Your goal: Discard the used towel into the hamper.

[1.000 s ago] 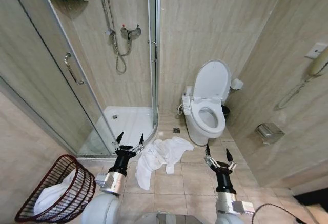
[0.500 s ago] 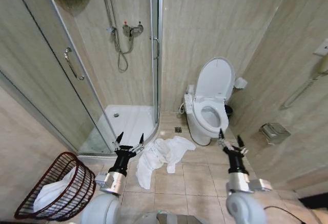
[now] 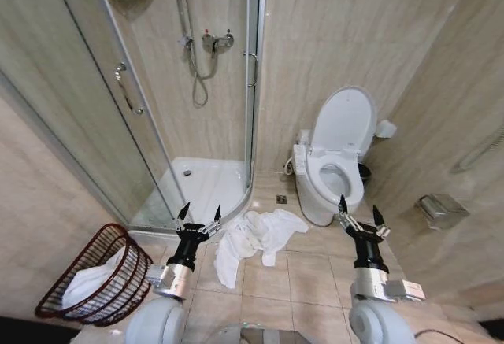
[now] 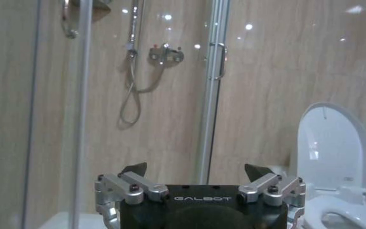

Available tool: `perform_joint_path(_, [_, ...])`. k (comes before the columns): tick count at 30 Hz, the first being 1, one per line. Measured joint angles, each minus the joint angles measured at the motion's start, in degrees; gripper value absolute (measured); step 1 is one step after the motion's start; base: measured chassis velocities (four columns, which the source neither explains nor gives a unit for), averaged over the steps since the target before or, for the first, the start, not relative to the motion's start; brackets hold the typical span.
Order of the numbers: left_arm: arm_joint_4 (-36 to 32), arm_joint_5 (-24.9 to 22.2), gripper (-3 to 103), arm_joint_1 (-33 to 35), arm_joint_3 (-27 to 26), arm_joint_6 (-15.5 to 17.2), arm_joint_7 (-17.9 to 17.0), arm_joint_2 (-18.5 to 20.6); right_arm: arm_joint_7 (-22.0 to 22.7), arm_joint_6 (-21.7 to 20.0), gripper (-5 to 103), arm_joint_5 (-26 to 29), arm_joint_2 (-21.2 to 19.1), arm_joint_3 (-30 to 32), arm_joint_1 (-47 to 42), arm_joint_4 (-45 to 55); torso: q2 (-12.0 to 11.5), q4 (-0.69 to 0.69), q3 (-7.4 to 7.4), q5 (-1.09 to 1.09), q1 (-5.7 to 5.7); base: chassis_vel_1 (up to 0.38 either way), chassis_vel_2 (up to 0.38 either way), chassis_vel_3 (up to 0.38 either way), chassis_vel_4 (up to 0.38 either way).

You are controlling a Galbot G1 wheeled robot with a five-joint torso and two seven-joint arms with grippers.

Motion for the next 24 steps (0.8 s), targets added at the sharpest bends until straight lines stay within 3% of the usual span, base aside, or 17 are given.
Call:
perform_joint_path(10, [0.0, 0.0, 100, 0.0, 0.0, 0.0, 0.0, 0.0, 5.1, 0.0, 100, -1.4, 0.8, -1.6, 2.2, -3.7, -1.9, 0.00, -1.03, 0.00, -0.88, 0.000, 0.000, 0.000, 0.000])
perform_joint_path(24, [0.0, 0.0, 100, 0.0, 0.0, 0.0, 0.0, 0.0, 2.9, 1.1, 100, -1.1, 0.9, -1.7, -0.2, -4.8, -5.3, 0.00, -2.88, 0.00, -2.43, 0.000, 0.000, 0.000, 0.000])
